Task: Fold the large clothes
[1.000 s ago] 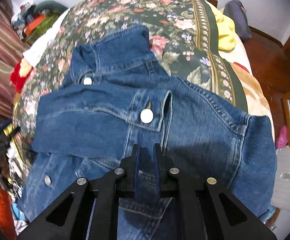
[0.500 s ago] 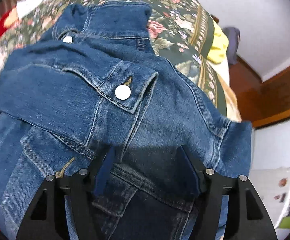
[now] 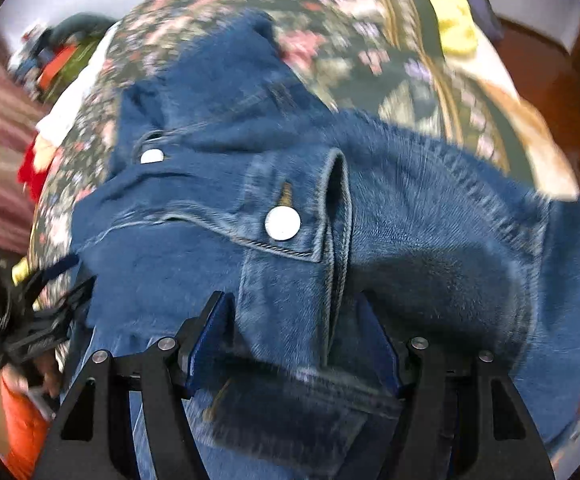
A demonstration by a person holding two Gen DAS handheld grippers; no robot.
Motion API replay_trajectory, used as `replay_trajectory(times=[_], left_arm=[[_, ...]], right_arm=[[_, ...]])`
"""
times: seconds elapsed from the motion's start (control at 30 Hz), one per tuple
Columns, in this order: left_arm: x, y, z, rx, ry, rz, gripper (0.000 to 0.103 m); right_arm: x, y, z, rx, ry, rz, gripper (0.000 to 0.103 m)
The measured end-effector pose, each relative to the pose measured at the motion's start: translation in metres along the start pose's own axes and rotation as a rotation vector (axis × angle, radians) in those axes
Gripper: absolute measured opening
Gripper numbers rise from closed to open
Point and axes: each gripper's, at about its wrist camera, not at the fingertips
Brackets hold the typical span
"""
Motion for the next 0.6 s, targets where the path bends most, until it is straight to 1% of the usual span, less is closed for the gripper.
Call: replay_trajectory(times=[0.07, 0.1, 0.13, 0.17, 0.2, 0.23, 0.3, 0.4, 0.47, 0.53, 0.6], left_arm=[[-0.004, -0.001, 0.001, -0.001, -0.006, 0.011, 0.088], [-0.006, -0.001, 0.001, 0.0, -0.003, 0.016, 0.088], [-0.009, -0.001, 0.002, 0.0, 0.005, 0.022, 0.088], [-0.009, -0.001, 0.003, 0.001, 0.012, 0.026, 0.088], [-0.011, 0.0, 0.007, 0.005, 0.025, 0.031, 0.088], [-0.014, 0.0, 0.01, 0.012, 0.033, 0.033, 0.088], [-0.021, 0.001, 0.023, 0.042, 0.049, 0.042, 0.088], [-0.037, 0.003, 0.046, 0.084, 0.076, 0.069, 0.088], [-0.051, 0.006, 0.06, 0.109, 0.103, 0.08, 0.088], [-0.061, 0.008, 0.074, 0.131, 0.133, 0.09, 0.088], [-0.073, 0.01, 0.084, 0.148, 0.161, 0.111, 0.088]], right_arm=[[-0.007, 0.0, 0.0, 0.015, -0.008, 0.002, 0.063], [-0.012, 0.0, -0.002, 0.018, -0.005, 0.007, 0.056], [-0.016, 0.001, -0.003, 0.021, -0.016, 0.014, 0.053], [-0.021, 0.003, -0.005, 0.026, -0.027, 0.024, 0.046], [-0.025, 0.005, -0.006, 0.028, -0.03, 0.032, 0.037], [-0.027, 0.006, -0.005, 0.03, -0.022, 0.039, 0.031], [-0.033, 0.008, 0.001, 0.04, -0.012, 0.043, 0.021], [-0.035, 0.013, 0.024, 0.108, -0.01, 0.056, 0.02], [-0.036, 0.016, 0.046, 0.155, 0.024, 0.048, 0.019], [-0.042, 0.018, 0.069, 0.189, 0.059, 0.066, 0.019], [-0.054, 0.017, 0.088, 0.23, 0.051, 0.098, 0.019]])
Point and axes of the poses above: each gripper's, at about its wrist camera, not at the fingertips, and z roughly against the way its jaws point, x to its right, y to its top, and after that the axes turned 6 degrees about -y, right-handed
